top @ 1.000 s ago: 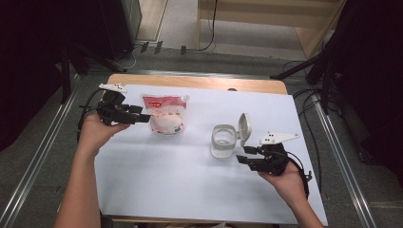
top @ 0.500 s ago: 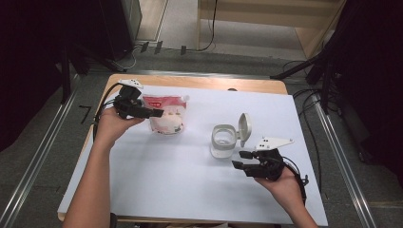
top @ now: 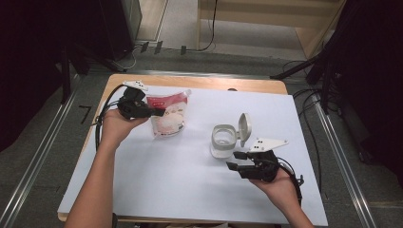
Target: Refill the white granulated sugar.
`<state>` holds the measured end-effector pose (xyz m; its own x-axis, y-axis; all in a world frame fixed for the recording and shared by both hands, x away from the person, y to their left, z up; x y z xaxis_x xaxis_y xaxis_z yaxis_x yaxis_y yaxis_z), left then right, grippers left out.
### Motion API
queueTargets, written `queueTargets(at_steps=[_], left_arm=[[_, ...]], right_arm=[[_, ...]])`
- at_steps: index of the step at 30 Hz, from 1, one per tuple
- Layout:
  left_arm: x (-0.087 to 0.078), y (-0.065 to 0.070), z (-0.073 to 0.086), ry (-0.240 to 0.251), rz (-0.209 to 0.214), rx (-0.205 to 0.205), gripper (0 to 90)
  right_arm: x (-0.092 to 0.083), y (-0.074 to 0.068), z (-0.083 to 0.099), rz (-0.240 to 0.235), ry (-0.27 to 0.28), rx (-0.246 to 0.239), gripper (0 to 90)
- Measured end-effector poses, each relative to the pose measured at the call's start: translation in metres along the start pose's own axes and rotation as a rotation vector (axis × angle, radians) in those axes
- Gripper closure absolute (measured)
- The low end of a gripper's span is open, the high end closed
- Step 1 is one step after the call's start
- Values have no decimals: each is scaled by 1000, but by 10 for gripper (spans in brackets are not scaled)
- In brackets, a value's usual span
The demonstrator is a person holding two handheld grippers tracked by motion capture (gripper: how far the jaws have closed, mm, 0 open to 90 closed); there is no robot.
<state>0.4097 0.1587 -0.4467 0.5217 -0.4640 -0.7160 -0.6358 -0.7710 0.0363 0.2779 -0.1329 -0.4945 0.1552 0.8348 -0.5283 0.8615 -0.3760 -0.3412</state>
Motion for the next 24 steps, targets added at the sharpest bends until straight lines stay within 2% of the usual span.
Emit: queueTargets(at_steps=[1, 2, 4, 6, 9, 14, 15, 17, 20, 24], left_arm=[[0, 1, 0, -4, -6, -2, 850], [0, 1, 0, -7, 2, -18, 859], [-2, -1, -2, -6, -17, -65, 879], [-5, -2, -5, 4, -30, -87, 900], [-12, 1, -9, 3, -15, -110, 900], [-26, 9, -14, -18, 8, -124, 900], [-30, 11, -16, -16, 1, -119, 900], [-37, 17, -20, -3, 21, -111, 900], [-45, 23, -23, 5, 29, -99, 900], [-55, 33, -27, 17, 42, -82, 900]], right_arm=[[0, 0, 0, 0, 0, 0, 520], [0, -1, -1, -4, -2, 0, 521], [1, -5, -4, -8, 3, -4, 520], [3, -9, -7, -6, 1, -18, 520], [6, -12, -9, -2, -13, -40, 520], [16, -15, -14, -38, -4, -31, 518], [18, -16, -16, -39, 1, -32, 516], [22, -18, -20, -44, 4, -42, 514], [30, -21, -26, -42, 8, -64, 509], [41, -23, -30, -54, 18, -40, 504]])
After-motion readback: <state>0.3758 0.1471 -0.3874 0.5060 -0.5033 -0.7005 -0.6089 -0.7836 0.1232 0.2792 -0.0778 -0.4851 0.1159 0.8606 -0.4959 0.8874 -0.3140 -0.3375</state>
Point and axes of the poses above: each handheld gripper's, and its own axes: x roughly forward along the jaws, z roughly out of its underside, y roughly to its right, the point moved 8 cm from there along x, roughly forward along the jaws, and after that the axes turned 15 degrees about -z, right-handed, at the moved point
